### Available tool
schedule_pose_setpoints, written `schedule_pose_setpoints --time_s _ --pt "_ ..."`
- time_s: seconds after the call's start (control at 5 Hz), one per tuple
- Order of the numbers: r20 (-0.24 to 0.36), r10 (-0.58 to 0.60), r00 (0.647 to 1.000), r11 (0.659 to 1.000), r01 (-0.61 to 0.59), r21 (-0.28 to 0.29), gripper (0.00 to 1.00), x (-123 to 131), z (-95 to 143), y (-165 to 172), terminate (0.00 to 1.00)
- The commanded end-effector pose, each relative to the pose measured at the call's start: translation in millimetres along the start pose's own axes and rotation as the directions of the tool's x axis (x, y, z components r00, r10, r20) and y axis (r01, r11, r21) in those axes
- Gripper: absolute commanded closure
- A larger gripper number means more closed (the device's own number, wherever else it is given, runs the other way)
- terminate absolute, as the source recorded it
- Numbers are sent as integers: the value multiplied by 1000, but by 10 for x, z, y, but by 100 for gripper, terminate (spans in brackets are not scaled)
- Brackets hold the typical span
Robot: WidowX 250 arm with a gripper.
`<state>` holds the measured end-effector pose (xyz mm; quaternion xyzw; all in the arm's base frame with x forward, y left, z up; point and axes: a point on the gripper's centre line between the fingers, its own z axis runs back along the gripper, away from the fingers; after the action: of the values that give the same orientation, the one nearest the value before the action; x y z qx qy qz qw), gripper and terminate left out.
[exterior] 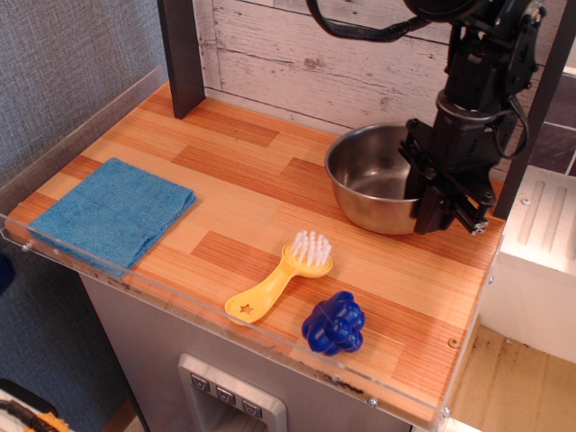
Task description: Place the pot behind the brush.
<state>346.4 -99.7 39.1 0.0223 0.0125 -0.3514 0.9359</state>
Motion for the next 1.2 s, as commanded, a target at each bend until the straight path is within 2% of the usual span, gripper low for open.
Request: schedule_pose_setpoints --time_s 0.0,0.2,0.4,0.6,0.8,1.0 --pt "199 8 980 1000 -11 14 0 -86 722 -48 0" --pt "281 212 936 977 -214 -22 0 -462 1092 136 0" --pt "221 437 872 894 -447 -3 0 -1009 1198 202 0" --pt "176 484 857 872 -490 -10 0 -1446 1049 177 0" --pt "165 491 855 870 -493 -32 0 -1627 991 129 0" --pt "145 453 880 891 -451 -47 0 -1683 969 126 0"
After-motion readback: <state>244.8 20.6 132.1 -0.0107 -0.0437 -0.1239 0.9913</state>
